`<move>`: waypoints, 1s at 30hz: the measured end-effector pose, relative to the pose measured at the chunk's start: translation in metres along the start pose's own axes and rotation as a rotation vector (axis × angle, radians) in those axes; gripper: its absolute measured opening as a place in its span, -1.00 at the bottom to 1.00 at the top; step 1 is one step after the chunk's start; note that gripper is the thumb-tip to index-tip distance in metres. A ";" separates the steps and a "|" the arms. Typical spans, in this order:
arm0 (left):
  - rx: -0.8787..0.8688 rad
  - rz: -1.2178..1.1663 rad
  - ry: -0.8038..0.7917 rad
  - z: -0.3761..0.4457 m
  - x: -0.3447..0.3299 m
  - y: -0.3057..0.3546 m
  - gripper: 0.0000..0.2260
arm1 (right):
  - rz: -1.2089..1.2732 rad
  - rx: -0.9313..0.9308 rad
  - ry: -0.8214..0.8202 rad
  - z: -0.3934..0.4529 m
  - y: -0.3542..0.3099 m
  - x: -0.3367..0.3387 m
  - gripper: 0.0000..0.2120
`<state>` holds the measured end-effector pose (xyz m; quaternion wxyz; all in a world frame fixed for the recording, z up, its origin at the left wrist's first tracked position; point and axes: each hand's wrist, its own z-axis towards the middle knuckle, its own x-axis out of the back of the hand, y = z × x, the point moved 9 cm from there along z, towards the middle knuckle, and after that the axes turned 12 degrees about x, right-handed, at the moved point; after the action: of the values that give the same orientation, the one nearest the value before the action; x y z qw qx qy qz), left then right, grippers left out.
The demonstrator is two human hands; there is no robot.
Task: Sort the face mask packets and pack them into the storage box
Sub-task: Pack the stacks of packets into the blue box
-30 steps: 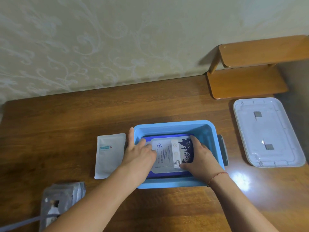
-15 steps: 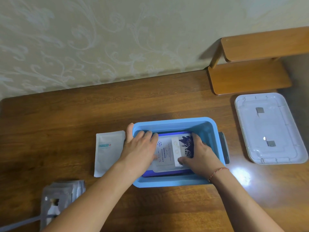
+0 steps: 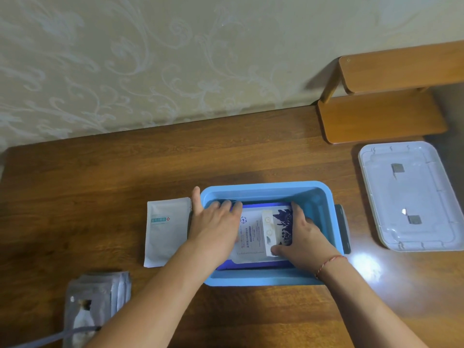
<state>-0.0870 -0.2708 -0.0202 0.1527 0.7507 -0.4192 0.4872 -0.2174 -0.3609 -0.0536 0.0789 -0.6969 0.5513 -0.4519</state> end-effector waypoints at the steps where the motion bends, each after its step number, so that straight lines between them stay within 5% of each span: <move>1: 0.002 0.005 0.009 -0.001 0.000 0.000 -0.31 | -0.007 -0.002 -0.005 -0.001 0.000 0.000 0.04; 9: -0.105 -0.112 0.124 -0.041 0.006 -0.012 -0.36 | -0.256 0.146 0.132 -0.038 -0.043 0.023 -0.11; 12: -0.271 -0.359 0.387 -0.077 0.010 -0.029 -0.50 | -0.373 0.372 0.338 -0.067 -0.091 0.031 -0.36; 14: -0.272 -0.679 0.505 -0.096 0.002 -0.060 -0.63 | -0.177 0.590 0.460 -0.084 -0.131 0.025 -0.54; 17: -0.006 -0.987 0.686 -0.116 -0.029 -0.126 -0.76 | 0.281 0.709 0.341 -0.088 -0.174 -0.023 -0.61; 22: 0.453 -1.086 0.816 -0.162 -0.097 -0.233 -0.83 | 0.507 0.478 0.018 -0.057 -0.189 -0.154 -0.62; 25: 0.713 -1.166 0.713 -0.185 -0.149 -0.294 -0.76 | 0.607 0.183 -0.084 -0.037 -0.171 -0.221 -0.63; 27: 0.857 -1.298 0.449 -0.192 -0.193 -0.317 -0.63 | 0.780 -0.062 -0.152 -0.034 -0.162 -0.263 -0.54; 30: 0.893 -1.484 0.054 -0.195 -0.240 -0.314 -0.39 | 0.786 -0.187 -0.185 -0.034 -0.165 -0.306 -0.34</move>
<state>-0.0018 0.1581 -0.0770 0.1319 0.8081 0.4136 0.3981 -0.1218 -0.0282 -0.0994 0.2310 -0.4753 0.8046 -0.2710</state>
